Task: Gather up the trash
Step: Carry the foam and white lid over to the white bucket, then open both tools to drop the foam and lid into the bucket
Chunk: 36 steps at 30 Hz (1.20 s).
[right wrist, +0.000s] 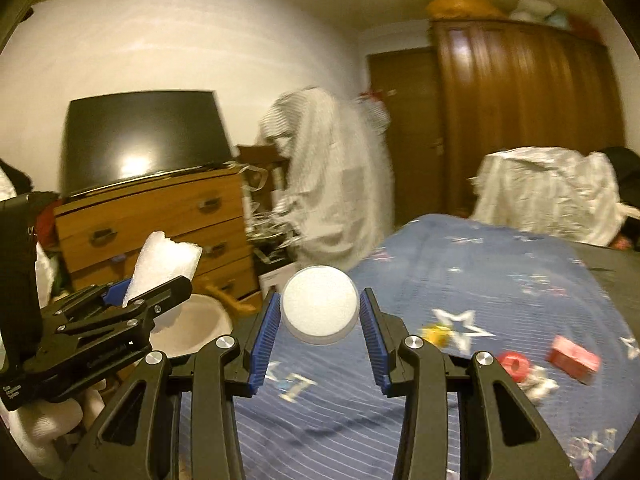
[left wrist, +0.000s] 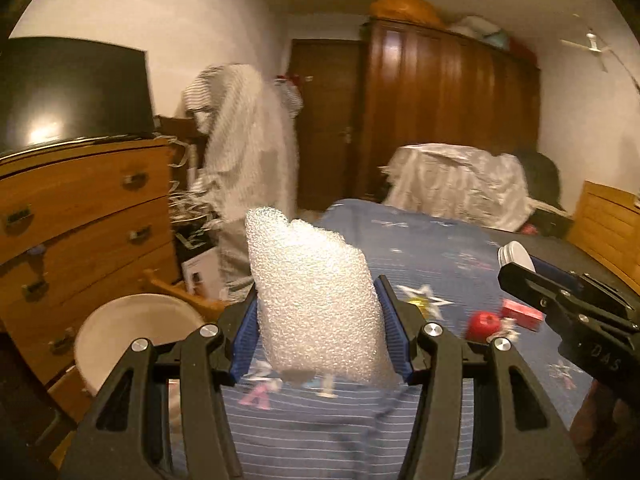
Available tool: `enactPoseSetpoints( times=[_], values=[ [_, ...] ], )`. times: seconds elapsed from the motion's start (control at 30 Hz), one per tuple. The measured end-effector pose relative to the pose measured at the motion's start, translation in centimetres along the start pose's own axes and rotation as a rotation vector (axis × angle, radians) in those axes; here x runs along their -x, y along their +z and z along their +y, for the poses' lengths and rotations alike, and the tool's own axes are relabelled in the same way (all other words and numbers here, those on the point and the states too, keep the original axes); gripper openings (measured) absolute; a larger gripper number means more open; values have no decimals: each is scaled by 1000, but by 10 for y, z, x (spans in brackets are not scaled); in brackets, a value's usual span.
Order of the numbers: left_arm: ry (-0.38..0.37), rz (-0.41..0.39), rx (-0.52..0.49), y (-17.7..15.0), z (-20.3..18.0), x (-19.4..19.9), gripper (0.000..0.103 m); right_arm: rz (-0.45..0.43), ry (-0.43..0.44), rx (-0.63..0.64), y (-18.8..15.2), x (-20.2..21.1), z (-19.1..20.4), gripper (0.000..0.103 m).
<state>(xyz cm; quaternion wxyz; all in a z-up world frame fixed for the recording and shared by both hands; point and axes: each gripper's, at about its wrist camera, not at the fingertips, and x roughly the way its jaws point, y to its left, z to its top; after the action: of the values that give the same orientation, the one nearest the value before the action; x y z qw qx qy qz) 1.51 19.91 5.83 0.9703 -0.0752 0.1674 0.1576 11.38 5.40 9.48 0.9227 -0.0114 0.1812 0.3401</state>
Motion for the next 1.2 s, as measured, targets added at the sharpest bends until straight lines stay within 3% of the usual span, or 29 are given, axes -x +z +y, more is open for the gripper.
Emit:
enactPoseSetpoints(
  times=[0.27, 0.5, 0.67, 0.97, 1.2],
  values=[
    [131, 66, 68, 14, 92, -16, 52, 111, 161, 58, 43, -112, 85, 42],
    [181, 132, 123, 15, 151, -30, 52, 234, 262, 114, 60, -207, 156, 42],
    [190, 197, 164, 12, 184, -53, 52, 324, 315, 137, 54, -259, 188, 42],
    [168, 361, 216, -5, 244, -98, 52, 600, 391, 153, 28, -377, 242, 42],
    [153, 472, 222, -28, 274, -126, 52, 718, 411, 183, -1, -421, 258, 42]
  ],
)
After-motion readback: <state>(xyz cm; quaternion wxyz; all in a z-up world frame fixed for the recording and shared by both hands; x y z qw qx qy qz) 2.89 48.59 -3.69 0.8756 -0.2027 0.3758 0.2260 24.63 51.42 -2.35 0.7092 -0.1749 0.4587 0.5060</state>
